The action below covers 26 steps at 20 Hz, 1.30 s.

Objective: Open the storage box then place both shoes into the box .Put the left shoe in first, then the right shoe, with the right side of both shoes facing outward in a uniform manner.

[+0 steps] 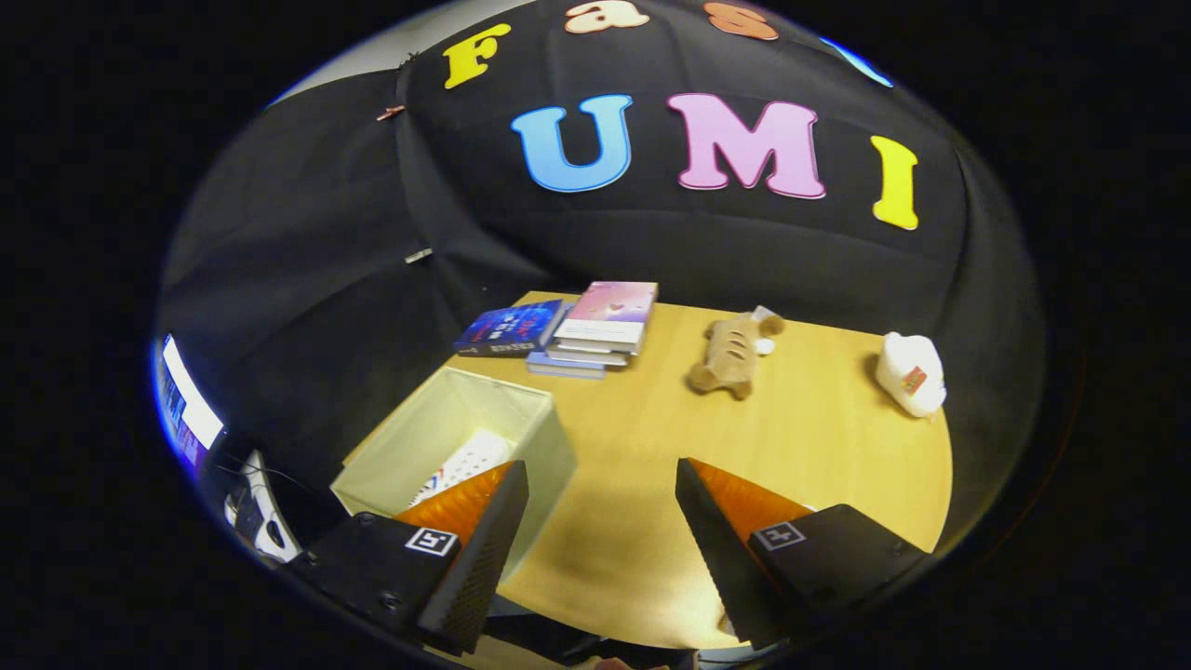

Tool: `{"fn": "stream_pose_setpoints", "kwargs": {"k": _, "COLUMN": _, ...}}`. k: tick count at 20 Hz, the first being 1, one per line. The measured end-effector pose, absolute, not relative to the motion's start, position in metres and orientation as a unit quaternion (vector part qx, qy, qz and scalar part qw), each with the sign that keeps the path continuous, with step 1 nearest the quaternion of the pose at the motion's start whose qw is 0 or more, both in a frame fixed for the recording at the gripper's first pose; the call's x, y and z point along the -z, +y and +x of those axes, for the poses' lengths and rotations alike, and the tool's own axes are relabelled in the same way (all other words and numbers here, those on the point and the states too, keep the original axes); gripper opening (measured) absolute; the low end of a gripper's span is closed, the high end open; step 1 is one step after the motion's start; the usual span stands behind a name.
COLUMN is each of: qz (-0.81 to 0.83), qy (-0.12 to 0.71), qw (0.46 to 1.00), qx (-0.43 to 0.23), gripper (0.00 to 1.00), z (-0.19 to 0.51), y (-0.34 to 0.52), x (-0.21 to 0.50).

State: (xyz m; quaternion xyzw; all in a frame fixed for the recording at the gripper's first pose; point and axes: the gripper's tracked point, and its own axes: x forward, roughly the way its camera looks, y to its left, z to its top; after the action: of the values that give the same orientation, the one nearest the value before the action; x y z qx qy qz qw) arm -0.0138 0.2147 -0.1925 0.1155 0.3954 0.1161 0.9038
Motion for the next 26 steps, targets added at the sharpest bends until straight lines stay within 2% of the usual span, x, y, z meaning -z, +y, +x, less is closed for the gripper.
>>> {"fn": "stream_pose_setpoints", "kwargs": {"k": 4, "qz": 0.074, "qy": 0.423, "qw": 0.903, "qx": -0.030, "gripper": 0.99, "z": -0.052, "y": 0.122, "x": 0.235}}
{"fn": "stream_pose_setpoints", "kwargs": {"k": 9, "qz": 0.054, "qy": 0.504, "qw": 0.860, "qx": 0.049, "gripper": 0.99, "z": -0.129, "y": 0.050, "x": 0.314}}
{"fn": "stream_pose_setpoints", "kwargs": {"k": 14, "qz": 0.037, "qy": 0.561, "qw": 0.827, "qx": 0.027, "gripper": 0.99, "z": -0.161, "y": 0.048, "x": 0.370}}
{"fn": "stream_pose_setpoints", "kwargs": {"k": 16, "qz": 0.007, "qy": 0.569, "qw": 0.822, "qx": 0.018, "gripper": 0.93, "z": -0.164, "y": 0.047, "x": 0.382}}
{"fn": "stream_pose_setpoints", "kwargs": {"k": 19, "qz": -0.009, "qy": 0.562, "qw": 0.826, "qx": 0.035, "gripper": 0.93, "z": -0.149, "y": 0.036, "x": 0.403}}
{"fn": "stream_pose_setpoints", "kwargs": {"k": 21, "qz": 0.025, "qy": 0.546, "qw": 0.836, "qx": 0.047, "gripper": 0.83, "z": -0.133, "y": 0.043, "x": 0.408}}
{"fn": "stream_pose_setpoints", "kwargs": {"k": 23, "qz": 0.046, "qy": 0.543, "qw": 0.837, "qx": 0.054, "gripper": 0.64, "z": -0.121, "y": 0.052, "x": 0.417}}
{"fn": "stream_pose_setpoints", "kwargs": {"k": 26, "qz": 0.031, "qy": 0.553, "qw": 0.828, "qx": 0.089, "gripper": 0.28, "z": -0.123, "y": 0.046, "x": 0.427}}
